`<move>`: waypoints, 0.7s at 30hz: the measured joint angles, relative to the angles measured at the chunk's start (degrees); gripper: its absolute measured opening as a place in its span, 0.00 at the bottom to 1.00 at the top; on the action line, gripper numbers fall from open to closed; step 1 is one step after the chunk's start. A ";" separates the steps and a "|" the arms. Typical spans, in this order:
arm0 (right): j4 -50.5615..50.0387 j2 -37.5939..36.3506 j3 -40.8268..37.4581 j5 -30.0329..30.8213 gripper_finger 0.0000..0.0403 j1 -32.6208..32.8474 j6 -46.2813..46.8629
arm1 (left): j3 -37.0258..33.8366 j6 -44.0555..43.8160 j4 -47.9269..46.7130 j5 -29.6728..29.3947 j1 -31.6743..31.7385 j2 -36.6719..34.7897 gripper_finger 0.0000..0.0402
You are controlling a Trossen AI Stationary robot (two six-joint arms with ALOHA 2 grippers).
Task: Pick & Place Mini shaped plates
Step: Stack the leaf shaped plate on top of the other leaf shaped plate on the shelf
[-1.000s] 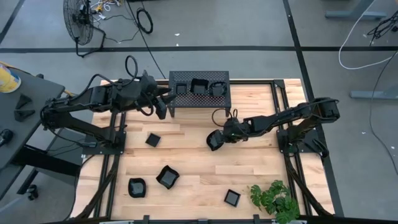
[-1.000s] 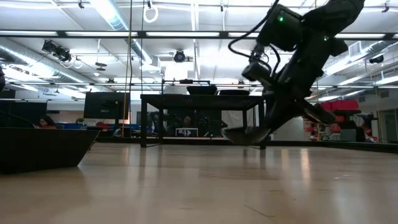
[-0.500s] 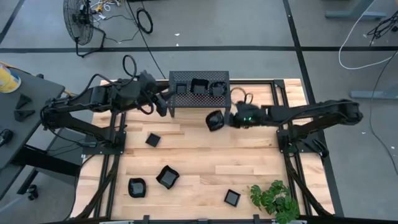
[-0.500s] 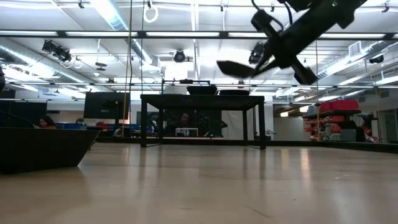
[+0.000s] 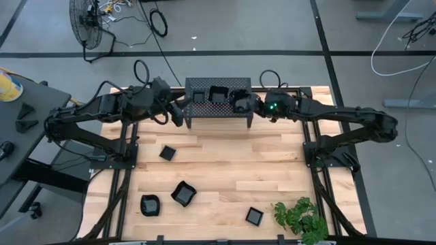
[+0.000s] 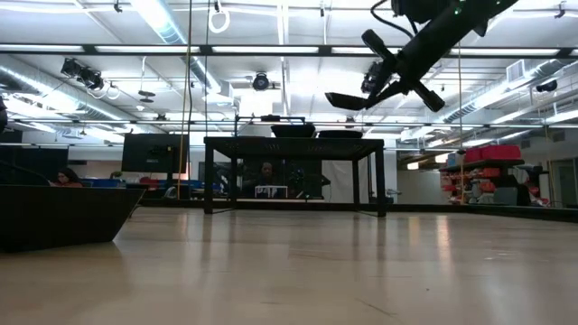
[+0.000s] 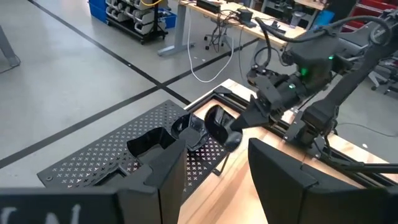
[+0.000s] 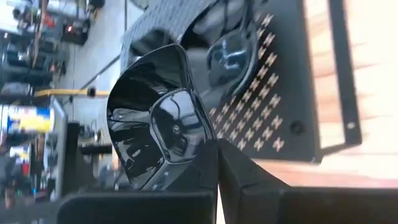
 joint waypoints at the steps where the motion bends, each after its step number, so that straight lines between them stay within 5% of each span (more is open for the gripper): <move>1: -0.02 0.04 0.00 0.00 0.00 -0.74 0.12 | 0.00 0.00 0.00 -0.06 -0.01 0.00 0.44; 21: 5.92 0.02 0.10 -2.52 0.00 -6.83 4.50 | 0.00 0.48 0.03 -1.52 0.00 0.00 0.44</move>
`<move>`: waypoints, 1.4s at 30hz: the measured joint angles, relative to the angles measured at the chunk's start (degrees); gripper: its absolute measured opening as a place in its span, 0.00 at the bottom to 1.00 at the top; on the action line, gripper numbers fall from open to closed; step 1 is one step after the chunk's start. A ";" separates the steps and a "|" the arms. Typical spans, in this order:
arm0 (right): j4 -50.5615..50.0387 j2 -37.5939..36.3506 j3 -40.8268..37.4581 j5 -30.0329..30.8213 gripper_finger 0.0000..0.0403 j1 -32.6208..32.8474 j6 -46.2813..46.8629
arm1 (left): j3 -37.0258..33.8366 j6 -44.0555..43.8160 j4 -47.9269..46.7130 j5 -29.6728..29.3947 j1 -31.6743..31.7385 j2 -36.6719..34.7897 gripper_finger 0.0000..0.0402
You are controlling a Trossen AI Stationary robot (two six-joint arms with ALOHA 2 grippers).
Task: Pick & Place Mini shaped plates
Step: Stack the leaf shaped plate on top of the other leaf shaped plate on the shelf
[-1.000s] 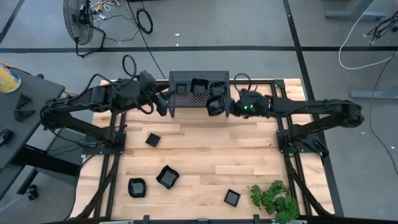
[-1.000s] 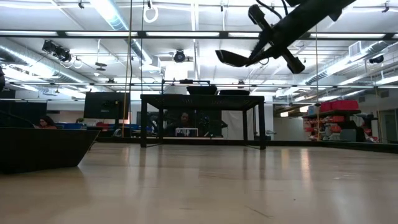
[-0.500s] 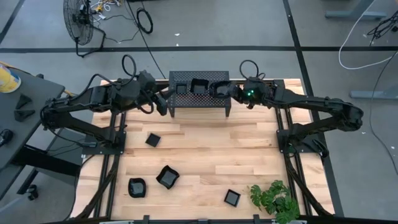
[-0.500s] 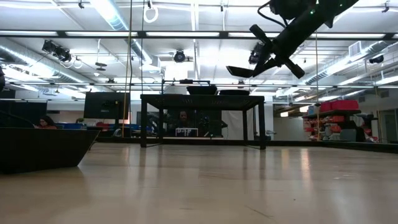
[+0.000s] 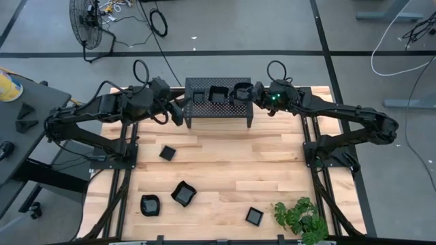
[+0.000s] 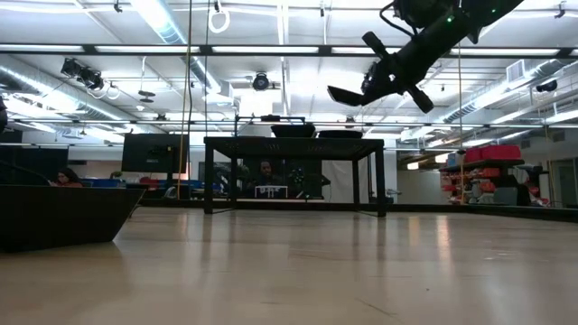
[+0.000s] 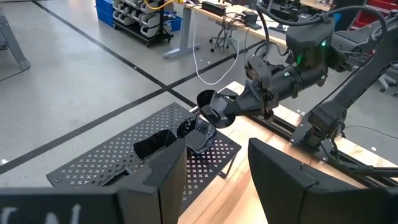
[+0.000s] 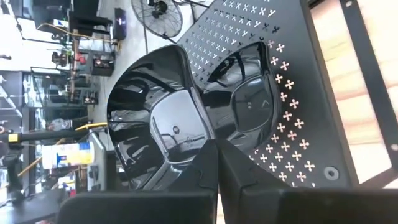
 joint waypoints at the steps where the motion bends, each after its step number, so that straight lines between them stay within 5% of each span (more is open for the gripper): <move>1: 0.31 0.00 -0.01 -0.03 0.00 0.00 0.27 | 0.00 0.00 0.00 0.00 0.00 0.00 0.44; 18: -3.29 4.40 9.44 -0.31 0.00 -1.15 -3.31 | 0.00 -0.07 -0.04 0.04 0.01 0.00 0.44; 30: -7.76 12.19 9.54 -5.55 0.00 -2.86 -3.64 | 0.00 -0.20 -0.04 0.13 -0.01 0.00 0.44; 42: -11.27 12.55 9.54 -4.91 0.00 -3.26 -4.49 | 0.00 -0.20 -0.03 1.36 -0.01 0.00 0.44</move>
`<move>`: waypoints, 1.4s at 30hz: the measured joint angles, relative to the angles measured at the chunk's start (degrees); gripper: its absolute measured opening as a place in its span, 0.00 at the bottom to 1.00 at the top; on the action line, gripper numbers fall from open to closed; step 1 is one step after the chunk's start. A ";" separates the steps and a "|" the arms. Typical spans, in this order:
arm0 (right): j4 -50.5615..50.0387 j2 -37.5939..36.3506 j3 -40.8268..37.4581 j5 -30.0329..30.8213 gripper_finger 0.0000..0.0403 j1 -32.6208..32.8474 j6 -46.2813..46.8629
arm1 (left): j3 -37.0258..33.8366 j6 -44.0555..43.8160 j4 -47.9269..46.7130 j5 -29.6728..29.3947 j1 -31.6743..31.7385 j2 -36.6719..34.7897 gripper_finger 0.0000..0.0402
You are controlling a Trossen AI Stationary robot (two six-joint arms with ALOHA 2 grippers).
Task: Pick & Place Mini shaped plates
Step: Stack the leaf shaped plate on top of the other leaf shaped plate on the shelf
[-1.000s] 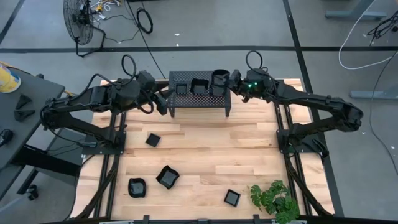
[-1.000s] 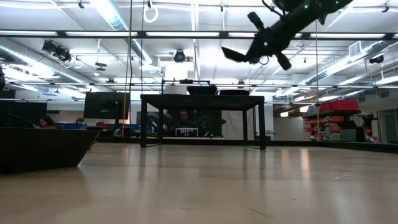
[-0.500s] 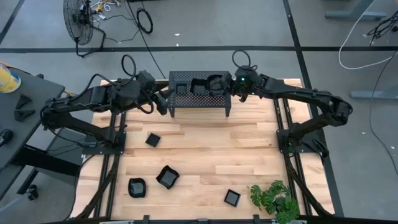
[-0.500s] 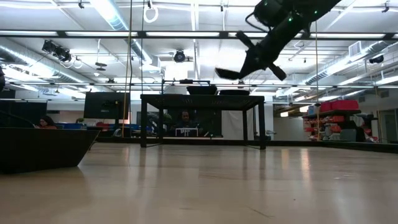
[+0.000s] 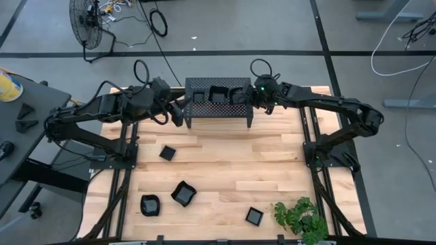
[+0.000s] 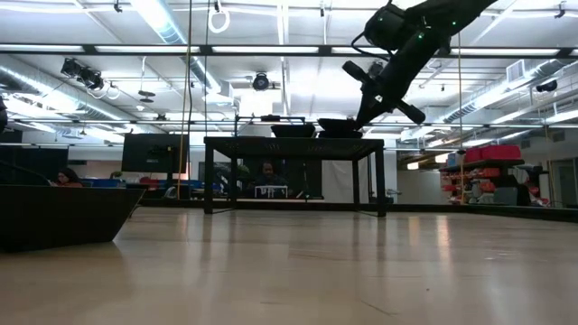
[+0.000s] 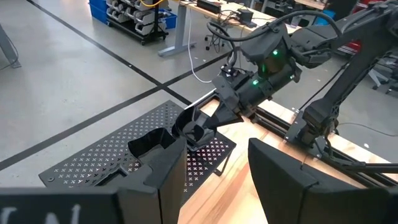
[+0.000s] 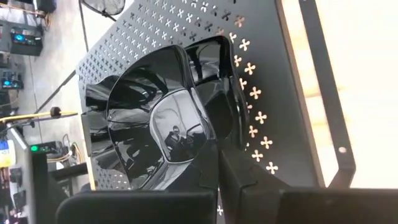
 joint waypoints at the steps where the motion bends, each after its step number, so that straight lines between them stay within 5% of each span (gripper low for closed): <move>1: 0.02 0.00 0.00 0.23 0.00 -0.08 -0.10 | 0.00 0.00 0.00 0.00 0.00 0.00 0.44; 9: 0.03 0.00 0.00 0.55 0.02 -0.22 -0.81 | 0.00 -0.02 0.00 0.00 0.00 0.00 0.44; 34: -1.03 -0.03 -0.02 0.57 0.34 -1.63 -2.12 | 0.00 -0.50 0.02 0.02 0.01 0.00 0.44; 42: 5.42 -0.26 -0.04 0.26 0.40 -1.68 -3.64 | 0.00 -0.56 0.02 0.04 0.00 0.00 0.44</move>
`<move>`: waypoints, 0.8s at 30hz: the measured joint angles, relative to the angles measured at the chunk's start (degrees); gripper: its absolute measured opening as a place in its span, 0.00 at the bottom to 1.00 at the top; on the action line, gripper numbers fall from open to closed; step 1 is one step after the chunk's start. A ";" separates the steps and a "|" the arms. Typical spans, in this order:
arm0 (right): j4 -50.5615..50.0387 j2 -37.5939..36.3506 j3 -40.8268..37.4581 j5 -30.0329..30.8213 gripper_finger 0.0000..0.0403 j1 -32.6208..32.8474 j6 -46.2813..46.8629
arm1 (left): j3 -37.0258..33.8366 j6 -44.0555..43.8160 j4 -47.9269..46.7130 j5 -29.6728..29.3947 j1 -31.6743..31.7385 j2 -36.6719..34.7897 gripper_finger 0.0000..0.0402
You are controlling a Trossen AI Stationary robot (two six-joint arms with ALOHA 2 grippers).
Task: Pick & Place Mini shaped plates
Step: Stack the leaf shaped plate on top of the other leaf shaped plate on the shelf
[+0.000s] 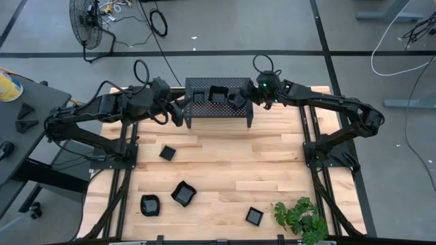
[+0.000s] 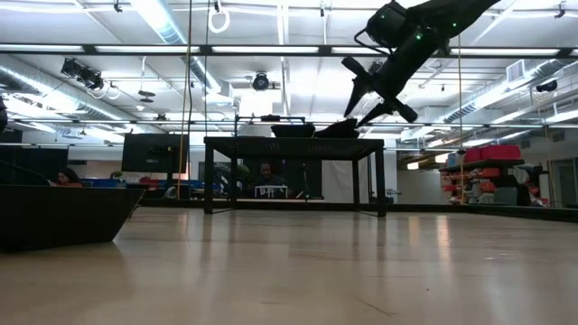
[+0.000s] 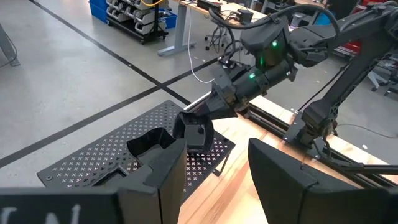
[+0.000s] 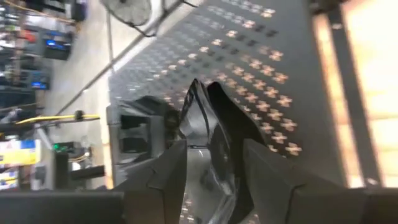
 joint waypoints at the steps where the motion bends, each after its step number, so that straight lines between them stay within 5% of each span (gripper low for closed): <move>1: 0.55 0.00 0.00 -0.21 0.40 0.00 -0.01 | 0.00 -0.07 0.00 -0.01 -0.01 0.00 0.44; 24: -3.14 -2.44 0.00 -1.23 0.36 -2.58 -6.17 | 0.00 -1.43 0.48 0.93 -0.02 0.00 0.44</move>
